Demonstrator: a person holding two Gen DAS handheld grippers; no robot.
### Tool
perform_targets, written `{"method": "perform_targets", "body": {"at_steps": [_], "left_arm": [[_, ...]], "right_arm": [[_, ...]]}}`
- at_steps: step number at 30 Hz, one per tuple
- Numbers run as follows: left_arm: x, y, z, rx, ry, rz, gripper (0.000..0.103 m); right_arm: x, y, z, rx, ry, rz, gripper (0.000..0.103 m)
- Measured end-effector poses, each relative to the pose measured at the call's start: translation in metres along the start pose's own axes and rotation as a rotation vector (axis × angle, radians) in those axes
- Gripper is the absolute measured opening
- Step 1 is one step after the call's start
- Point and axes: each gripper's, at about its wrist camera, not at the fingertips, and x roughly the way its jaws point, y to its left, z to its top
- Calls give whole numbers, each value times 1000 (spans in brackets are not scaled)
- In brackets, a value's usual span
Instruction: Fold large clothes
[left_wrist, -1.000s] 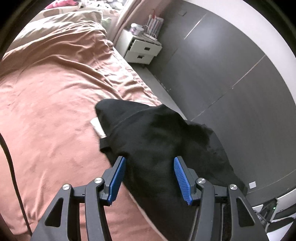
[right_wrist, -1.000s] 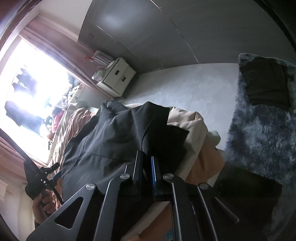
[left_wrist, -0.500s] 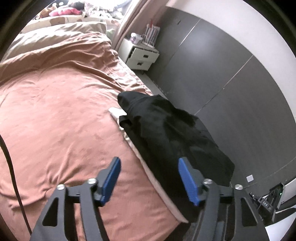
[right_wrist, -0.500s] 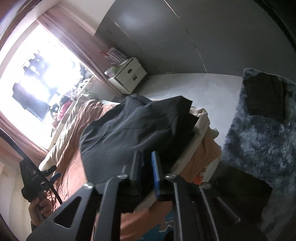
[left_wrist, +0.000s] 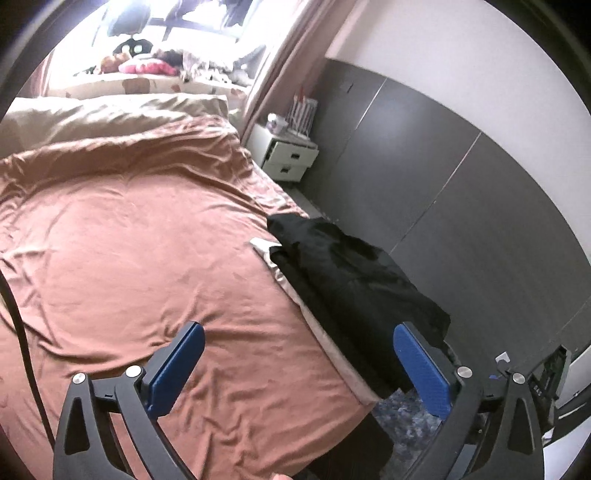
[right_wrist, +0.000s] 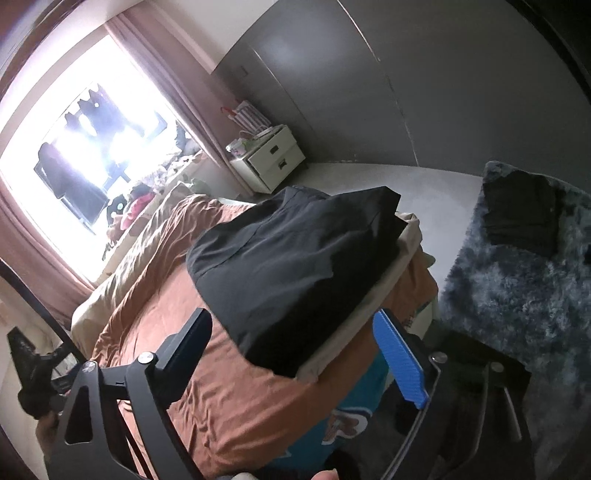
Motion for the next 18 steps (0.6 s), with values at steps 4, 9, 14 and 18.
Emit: {"method": "perform_targets", "body": {"at_steps": [4,9,14,18], "left_arm": [[-45,1,-10,53,-47,19,103],[-100,15,-30,68,-70,10,103],[-149,21,-53,111,-99,41,103],[-186,24,-72,121,-138,58,103]], "right_arm": [[-25,19,-18,-20,-27,-15,90],[-47,43,-44,-62,-41,-9,90],[-69,64,-64,-102,-51,-7,90],[-91,81,-81,-140,-82,-13,90]]}}
